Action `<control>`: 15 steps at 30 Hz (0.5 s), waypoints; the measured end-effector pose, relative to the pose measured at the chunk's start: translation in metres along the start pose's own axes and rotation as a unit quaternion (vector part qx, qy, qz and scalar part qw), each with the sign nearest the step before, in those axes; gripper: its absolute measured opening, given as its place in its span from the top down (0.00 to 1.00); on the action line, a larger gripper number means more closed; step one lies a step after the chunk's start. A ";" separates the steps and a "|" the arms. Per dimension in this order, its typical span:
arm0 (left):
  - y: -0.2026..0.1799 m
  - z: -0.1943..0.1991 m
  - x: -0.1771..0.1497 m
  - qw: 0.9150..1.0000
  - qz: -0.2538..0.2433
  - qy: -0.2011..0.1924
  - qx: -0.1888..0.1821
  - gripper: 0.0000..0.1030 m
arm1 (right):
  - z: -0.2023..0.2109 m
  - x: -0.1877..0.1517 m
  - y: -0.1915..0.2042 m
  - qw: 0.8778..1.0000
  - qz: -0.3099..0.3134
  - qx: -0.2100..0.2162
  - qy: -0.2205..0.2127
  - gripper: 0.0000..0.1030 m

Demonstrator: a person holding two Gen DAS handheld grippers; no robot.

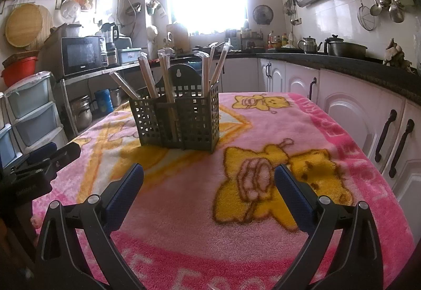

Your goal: Organize utensils

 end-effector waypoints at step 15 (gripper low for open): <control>-0.005 0.002 -0.002 0.999 0.012 -0.004 -0.029 0.11 | -0.001 -0.001 -0.002 1.000 0.001 0.000 0.001 0.06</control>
Point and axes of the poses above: each gripper's, at about its wrist camera, not at the fingertips, and z roughly against the way its jaws point, y to its left, x to its top, the point moved 8 cm from there along -z, roughly the way its jaws point, and after that the axes turned 1 degree about z, right-handed, at the moved point
